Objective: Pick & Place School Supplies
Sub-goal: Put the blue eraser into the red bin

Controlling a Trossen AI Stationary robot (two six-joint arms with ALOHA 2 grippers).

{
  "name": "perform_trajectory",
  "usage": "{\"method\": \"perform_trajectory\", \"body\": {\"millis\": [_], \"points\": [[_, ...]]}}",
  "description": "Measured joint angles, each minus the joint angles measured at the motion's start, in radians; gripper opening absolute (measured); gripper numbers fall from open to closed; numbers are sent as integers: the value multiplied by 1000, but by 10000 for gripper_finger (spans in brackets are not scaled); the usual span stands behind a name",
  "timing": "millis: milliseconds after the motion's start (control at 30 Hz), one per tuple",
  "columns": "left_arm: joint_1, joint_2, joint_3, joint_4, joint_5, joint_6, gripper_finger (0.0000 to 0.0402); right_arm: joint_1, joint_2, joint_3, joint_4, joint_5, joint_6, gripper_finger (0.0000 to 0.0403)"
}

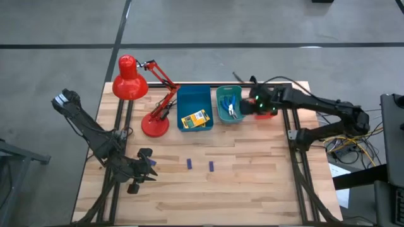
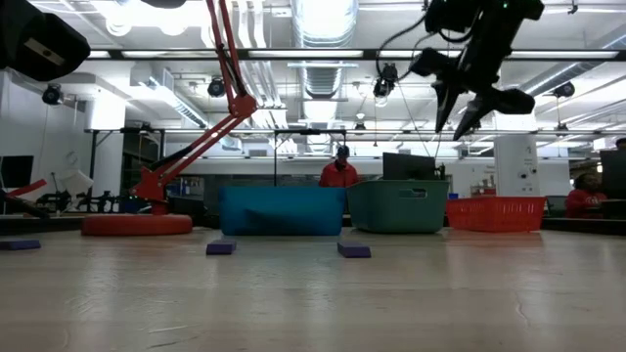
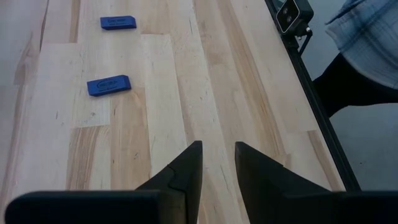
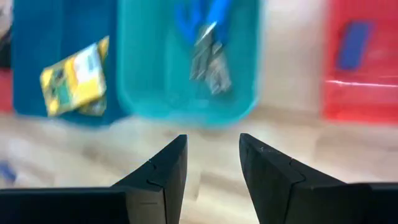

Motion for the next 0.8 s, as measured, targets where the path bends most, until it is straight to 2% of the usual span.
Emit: {"method": "perform_trajectory", "body": {"millis": [433, 600, 800], "points": [[0, 0, 0, 0, 0, 0, 99, 447, 140, 0, 68, 77, 321, 136], [0, 0, 0, 0, 0, 0, 99, 544, 199, 0, 184, 81, 428, 136], [0, 0, 0, 0, 0, 0, 99, 597, 293, 0, 336, 77, 526, 135]]}}
